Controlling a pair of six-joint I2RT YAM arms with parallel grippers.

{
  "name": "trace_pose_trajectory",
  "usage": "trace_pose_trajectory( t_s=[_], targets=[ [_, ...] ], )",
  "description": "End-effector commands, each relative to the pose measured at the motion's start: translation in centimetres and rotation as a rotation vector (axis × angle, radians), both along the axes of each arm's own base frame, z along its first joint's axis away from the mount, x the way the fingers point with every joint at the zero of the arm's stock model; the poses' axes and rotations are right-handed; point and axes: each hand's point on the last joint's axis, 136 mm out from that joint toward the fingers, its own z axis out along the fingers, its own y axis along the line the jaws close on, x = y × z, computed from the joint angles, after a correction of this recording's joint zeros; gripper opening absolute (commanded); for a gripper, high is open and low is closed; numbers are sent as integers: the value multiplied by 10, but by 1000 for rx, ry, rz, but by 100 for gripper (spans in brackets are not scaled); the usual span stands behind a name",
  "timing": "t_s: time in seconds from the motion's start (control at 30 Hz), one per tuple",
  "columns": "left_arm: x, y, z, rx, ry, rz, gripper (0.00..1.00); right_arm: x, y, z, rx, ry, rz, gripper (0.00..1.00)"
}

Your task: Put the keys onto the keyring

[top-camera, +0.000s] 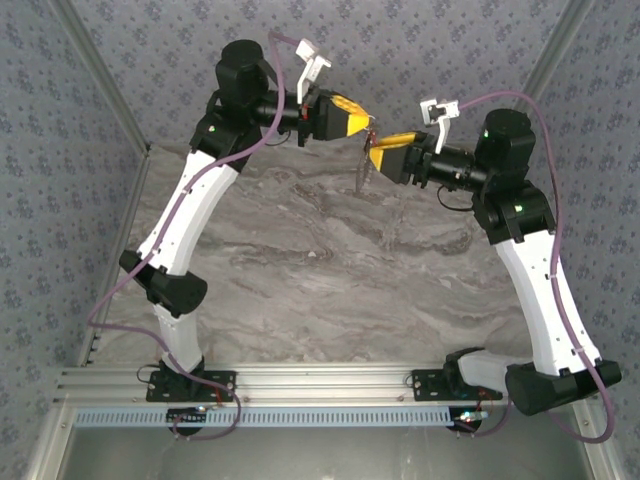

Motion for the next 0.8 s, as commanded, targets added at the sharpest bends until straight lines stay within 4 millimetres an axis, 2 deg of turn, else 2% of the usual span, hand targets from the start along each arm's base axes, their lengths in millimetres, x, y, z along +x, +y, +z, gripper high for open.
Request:
trace_pose_trajectory(
  t_s=[0.0,0.4,0.57,0.77],
  targets=[
    [-12,4,14,-29,-59,-26,0,-1,1,9,-10,-31,-7,52],
    [-16,2,14,-26,-55,-41,0,11,6,19,3,-63,-4,46],
    [-16,3,13,-23,-57,-42,0,12,7,18,3,-59,1,37],
    [-16,2,12,-21,-54,-43,0,12,5,20,3,-64,-9,20]
  ],
)
